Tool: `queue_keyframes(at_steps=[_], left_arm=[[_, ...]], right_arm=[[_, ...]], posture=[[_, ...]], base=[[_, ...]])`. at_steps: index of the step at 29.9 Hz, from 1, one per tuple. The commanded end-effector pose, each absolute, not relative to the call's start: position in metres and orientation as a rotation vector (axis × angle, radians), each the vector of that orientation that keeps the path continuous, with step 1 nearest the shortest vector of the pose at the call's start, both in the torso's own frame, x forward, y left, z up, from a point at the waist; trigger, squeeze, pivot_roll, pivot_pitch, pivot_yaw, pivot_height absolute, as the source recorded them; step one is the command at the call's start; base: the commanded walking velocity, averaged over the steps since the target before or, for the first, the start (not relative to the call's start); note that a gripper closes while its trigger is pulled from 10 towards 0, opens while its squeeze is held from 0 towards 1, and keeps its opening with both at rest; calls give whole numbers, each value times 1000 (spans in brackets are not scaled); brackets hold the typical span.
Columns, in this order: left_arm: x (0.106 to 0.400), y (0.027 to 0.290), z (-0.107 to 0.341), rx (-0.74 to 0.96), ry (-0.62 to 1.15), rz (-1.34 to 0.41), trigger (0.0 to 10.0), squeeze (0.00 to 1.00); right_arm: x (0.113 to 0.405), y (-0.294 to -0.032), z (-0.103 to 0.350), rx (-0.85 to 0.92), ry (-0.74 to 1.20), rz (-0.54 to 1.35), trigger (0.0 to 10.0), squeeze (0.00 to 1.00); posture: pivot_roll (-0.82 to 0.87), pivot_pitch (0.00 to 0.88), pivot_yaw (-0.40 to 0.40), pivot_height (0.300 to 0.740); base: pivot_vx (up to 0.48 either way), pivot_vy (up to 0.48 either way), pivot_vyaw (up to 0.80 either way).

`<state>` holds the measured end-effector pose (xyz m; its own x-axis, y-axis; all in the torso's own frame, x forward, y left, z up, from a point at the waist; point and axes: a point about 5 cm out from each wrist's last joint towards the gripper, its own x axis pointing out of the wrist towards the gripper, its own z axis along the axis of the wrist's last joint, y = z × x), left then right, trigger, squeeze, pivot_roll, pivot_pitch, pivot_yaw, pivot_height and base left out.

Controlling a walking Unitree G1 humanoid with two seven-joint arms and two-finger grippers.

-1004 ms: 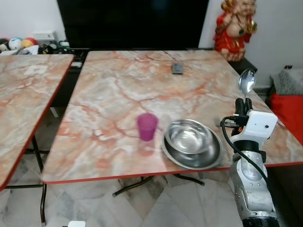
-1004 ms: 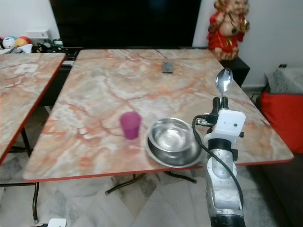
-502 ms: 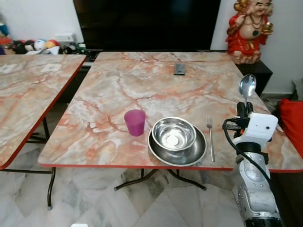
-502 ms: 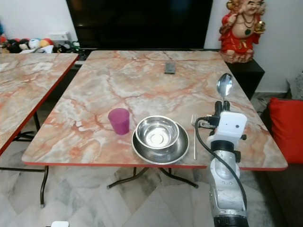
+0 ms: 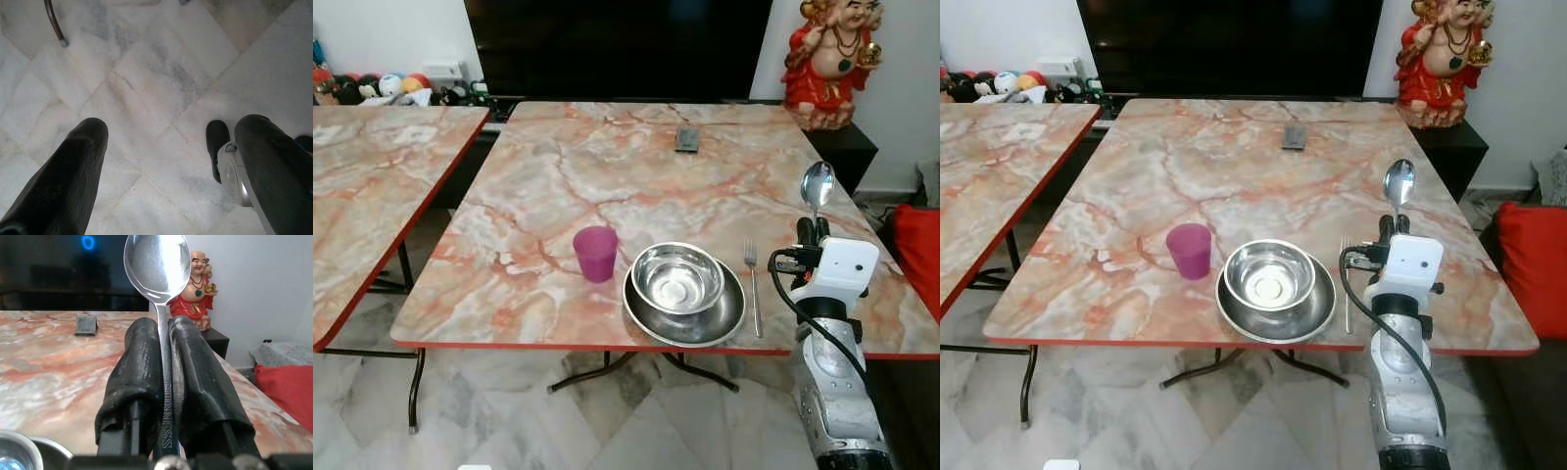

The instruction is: Setting the table

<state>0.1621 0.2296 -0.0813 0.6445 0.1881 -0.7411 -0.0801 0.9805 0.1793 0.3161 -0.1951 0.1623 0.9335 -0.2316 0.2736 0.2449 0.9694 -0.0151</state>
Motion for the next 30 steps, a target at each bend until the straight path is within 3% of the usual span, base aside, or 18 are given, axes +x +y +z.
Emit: queue_keyframes(at_steps=[1,10,22,30], left_arm=[[157,234,-83,138,883,160,10000,0],[157,232,-83,127,886,154,10000,0],[158,229,-84,127,882,149,10000,0],[158,229,-84,130,884,147,10000,0]], right_arm=[[318,-196,165,-49,-275,-252,10000,0],[319,-199,164,-53,-268,-271,10000,0],[308,-210,161,-77,-244,-348,10000,0],[295,-212,138,-125,-52,-273,10000,0]], posture=[[-24,74,-5,740],[-23,75,-6,740],[-26,81,-7,740],[-38,84,-8,740]], base=[[300,0,0],[332,0,0],[0,0,0],[0,0,0]])
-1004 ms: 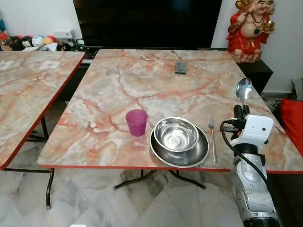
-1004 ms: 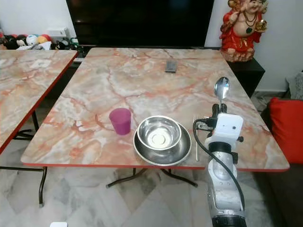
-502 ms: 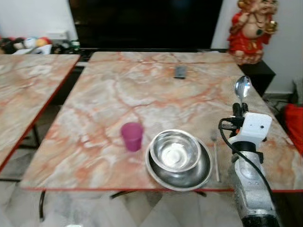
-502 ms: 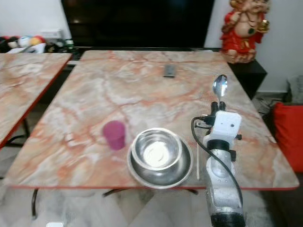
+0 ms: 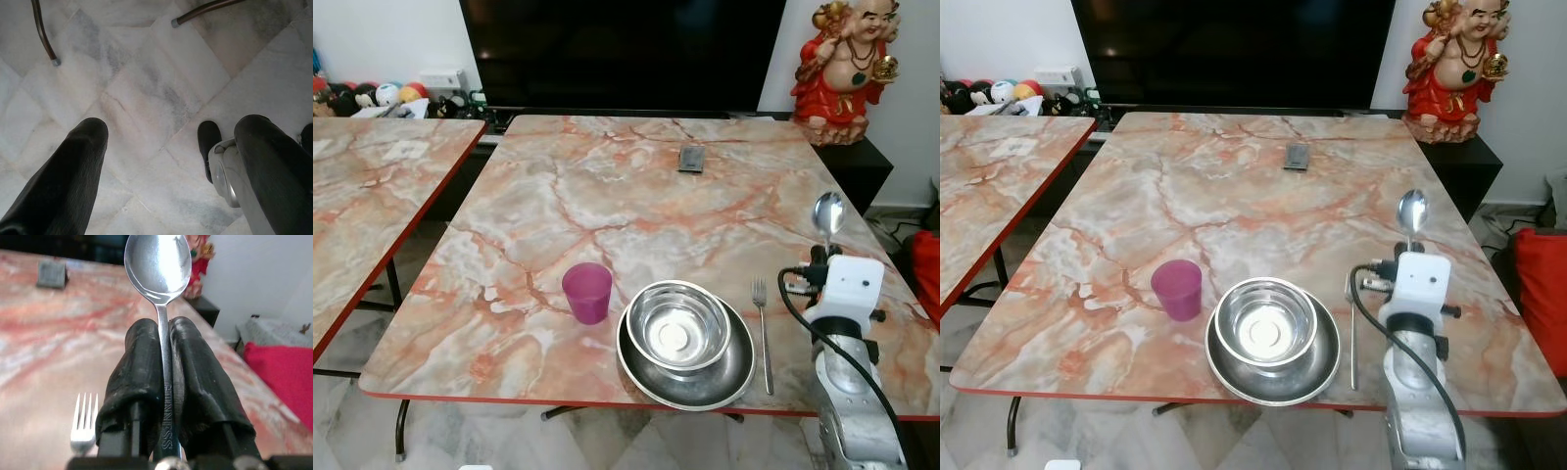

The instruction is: Setting the table

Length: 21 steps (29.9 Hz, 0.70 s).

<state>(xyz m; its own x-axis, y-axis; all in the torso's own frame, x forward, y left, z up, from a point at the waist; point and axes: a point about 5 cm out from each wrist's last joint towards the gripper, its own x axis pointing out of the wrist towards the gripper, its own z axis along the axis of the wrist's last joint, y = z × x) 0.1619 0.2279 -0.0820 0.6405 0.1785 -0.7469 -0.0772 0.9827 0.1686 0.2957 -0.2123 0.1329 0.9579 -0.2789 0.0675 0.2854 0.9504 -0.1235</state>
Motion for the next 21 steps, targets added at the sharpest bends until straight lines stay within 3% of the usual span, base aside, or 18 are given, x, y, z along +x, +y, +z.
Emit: queue_keyframes(at_steps=[1,9,21], left_arm=[[158,229,-84,130,885,147,10000,0],[160,229,-83,130,882,146,10000,0],[158,231,-83,134,884,147,10000,0]], right_arm=[[294,-213,135,-119,-33,-271,10000,0],[295,-207,107,-37,165,-207,10000,0],[297,-213,90,-38,250,-234,10000,0]], posture=[[-38,84,-8,740],[-41,84,-8,740],[-36,79,-2,740]], base=[[0,0,0],[0,0,0],[0,0,0]])
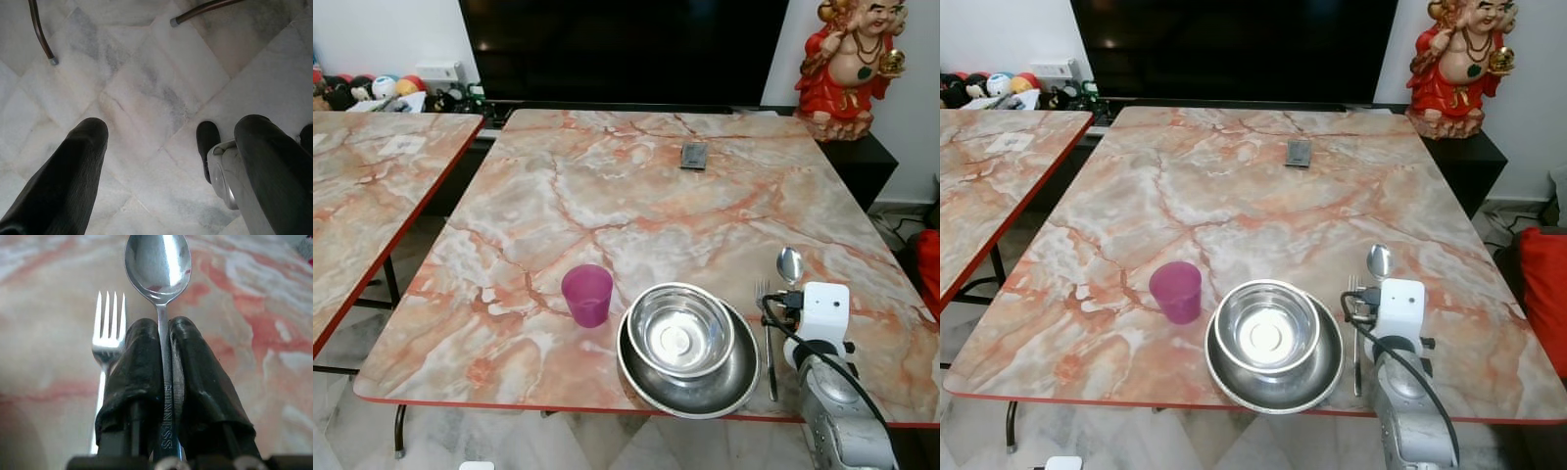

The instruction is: Setting the table

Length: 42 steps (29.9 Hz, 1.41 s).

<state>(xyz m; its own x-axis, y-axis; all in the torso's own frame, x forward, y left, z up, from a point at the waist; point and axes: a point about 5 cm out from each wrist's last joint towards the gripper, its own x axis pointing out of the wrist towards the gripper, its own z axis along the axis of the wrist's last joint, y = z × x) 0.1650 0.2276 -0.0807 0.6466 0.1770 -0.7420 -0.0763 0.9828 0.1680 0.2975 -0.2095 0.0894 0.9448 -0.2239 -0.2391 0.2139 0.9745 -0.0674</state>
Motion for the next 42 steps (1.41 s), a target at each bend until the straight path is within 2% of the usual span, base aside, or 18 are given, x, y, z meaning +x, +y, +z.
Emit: queue_keyframes(at_steps=[1,25,42], left_arm=[[158,231,-83,134,884,147,10000,0],[157,232,-83,141,891,141,10000,0],[159,232,-83,141,887,143,10000,0]], right_arm=[[297,-214,88,-43,256,-243,10000,0],[292,-215,75,-26,285,-251,10000,0],[285,-206,69,-10,305,-239,10000,0]], posture=[[-35,78,-2,740],[-36,87,2,740],[-32,94,2,740]], base=[[0,0,0],[0,0,0],[0,0,0]])
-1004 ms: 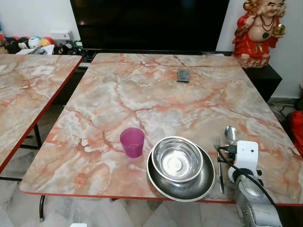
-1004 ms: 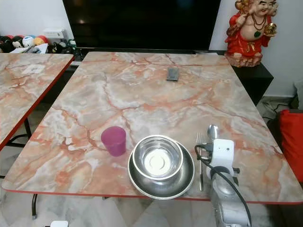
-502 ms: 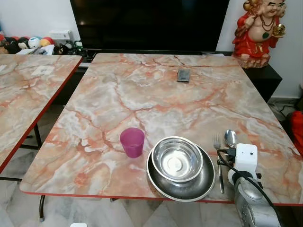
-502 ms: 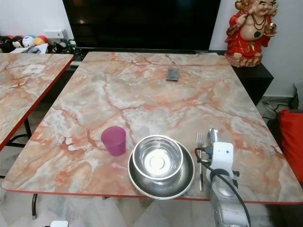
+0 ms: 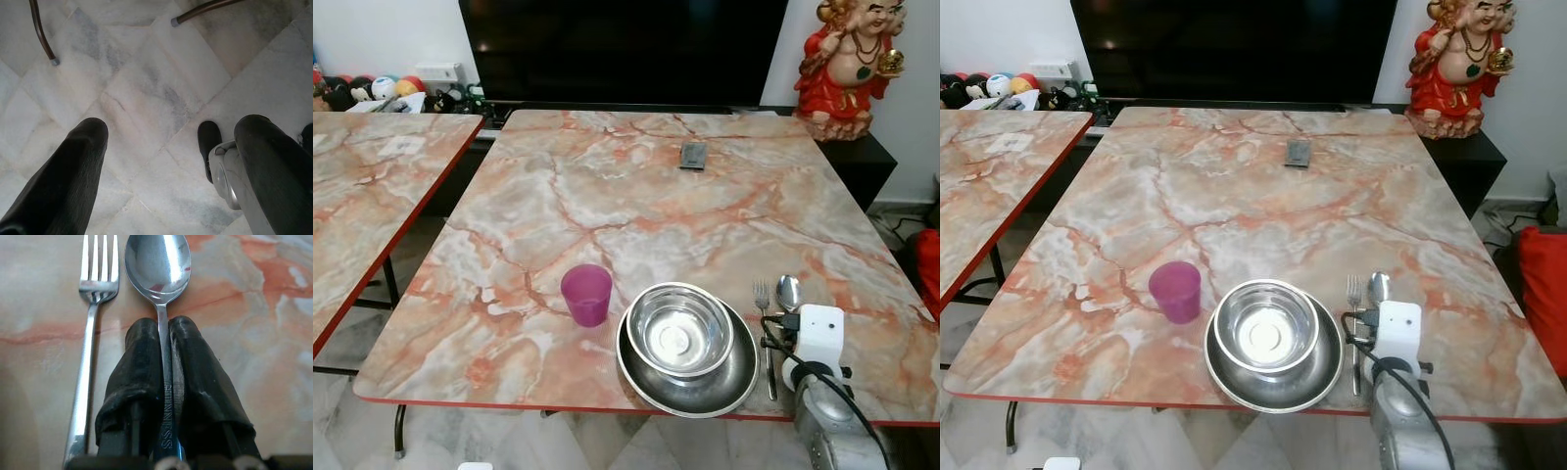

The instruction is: Setting the table

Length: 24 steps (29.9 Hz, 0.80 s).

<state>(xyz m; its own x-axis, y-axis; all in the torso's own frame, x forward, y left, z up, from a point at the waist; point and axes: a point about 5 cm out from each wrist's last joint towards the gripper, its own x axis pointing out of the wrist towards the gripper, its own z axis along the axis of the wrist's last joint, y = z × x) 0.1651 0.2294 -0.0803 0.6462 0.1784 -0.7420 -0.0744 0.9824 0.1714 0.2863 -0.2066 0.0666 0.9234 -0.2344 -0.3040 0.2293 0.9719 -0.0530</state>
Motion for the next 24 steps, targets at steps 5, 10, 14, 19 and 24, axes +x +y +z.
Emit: queue_keyframes(at_steps=[5,10,14,19,24], left_arm=[[159,232,-83,140,887,145,10000,0],[158,232,-83,139,889,146,10000,0],[158,232,-83,139,888,146,10000,0],[158,232,-83,138,888,147,10000,0],[158,232,-83,139,890,146,10000,0]], right_arm=[[287,-207,69,-13,305,-236,10000,0],[287,-209,68,-20,312,-243,10000,0],[287,-208,68,-19,312,-243,10000,161],[288,-208,68,-21,310,-243,10000,482],[289,-208,69,-24,310,-244,10000,475]], posture=[[-29,95,0,740],[-28,96,-1,740],[-28,97,0,740],[-28,98,-1,740],[-29,98,-1,740]], base=[[0,0,0],[0,0,0],[0,0,0],[0,0,0],[0,0,0]])
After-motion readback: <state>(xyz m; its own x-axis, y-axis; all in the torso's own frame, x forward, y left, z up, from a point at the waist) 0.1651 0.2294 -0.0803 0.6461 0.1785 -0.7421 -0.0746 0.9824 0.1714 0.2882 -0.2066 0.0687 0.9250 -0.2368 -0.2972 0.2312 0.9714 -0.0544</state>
